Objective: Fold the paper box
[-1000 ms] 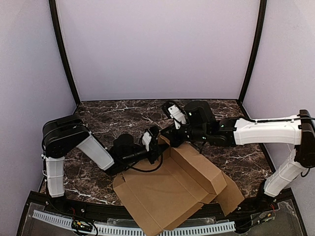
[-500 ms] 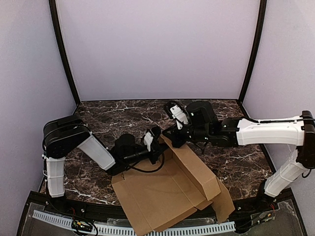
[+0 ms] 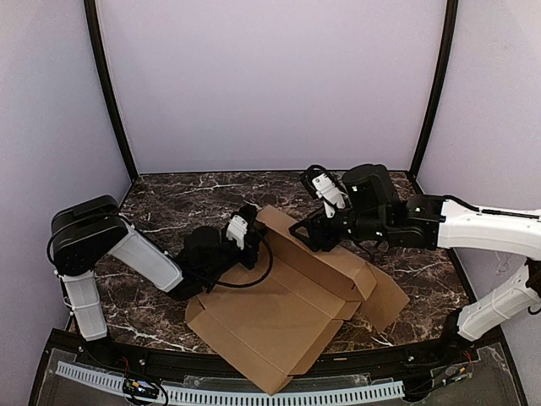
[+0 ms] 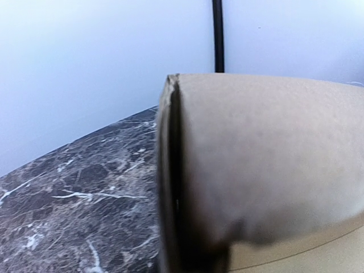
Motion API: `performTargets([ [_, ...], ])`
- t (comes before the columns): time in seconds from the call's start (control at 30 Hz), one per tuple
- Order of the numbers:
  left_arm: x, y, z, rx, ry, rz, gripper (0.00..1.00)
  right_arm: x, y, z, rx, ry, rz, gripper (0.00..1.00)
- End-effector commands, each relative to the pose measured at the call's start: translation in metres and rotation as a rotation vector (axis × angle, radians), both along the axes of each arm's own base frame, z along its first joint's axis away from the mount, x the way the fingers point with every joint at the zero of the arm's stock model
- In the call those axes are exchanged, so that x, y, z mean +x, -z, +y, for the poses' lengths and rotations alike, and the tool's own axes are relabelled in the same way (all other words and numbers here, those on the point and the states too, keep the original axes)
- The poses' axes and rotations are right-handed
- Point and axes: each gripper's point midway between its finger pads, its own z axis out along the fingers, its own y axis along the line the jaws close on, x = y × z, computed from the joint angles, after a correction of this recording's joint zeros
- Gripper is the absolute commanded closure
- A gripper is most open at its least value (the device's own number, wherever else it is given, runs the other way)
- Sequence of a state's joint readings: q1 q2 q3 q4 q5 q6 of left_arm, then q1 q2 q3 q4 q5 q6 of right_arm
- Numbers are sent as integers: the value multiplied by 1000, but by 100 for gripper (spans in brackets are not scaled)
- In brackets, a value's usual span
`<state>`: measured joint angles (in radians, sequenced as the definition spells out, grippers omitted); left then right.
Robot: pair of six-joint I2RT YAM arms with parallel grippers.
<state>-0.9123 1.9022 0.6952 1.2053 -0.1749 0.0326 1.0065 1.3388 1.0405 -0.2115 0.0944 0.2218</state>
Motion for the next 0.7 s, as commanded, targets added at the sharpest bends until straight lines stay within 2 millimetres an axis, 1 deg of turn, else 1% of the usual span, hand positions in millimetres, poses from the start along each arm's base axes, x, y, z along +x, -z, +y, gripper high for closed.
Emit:
performTargets([
  [0.0,15,-14,42,28,-218,-17,99,-6,-5,-22,-31,42,-3,38],
  [0.1,17,-14,64,25,-316,-10,99,-9,-10,-32,-35,61,0,36],
  [0.13,16,-16,68,11,-330,-12,99,-10,-11,-35,-40,70,1,36],
  [0.23,16,-12,82,-5,-392,7,99,-10,-14,-45,-64,109,23,35],
  [0.33,17,-3,92,-10,-446,54,99,-10,-17,-52,-88,143,55,35],
  [0.37,17,2,98,2,-478,68,99,-11,-17,-53,-91,152,65,35],
  [0.47,16,7,112,-32,-540,102,99,-11,-17,-55,-86,169,75,35],
  [0.57,15,11,121,-30,-589,120,99,-5,-13,-57,-95,194,91,36],
  [0.67,12,8,126,-50,-599,116,99,3,-6,-58,-99,219,119,39],
])
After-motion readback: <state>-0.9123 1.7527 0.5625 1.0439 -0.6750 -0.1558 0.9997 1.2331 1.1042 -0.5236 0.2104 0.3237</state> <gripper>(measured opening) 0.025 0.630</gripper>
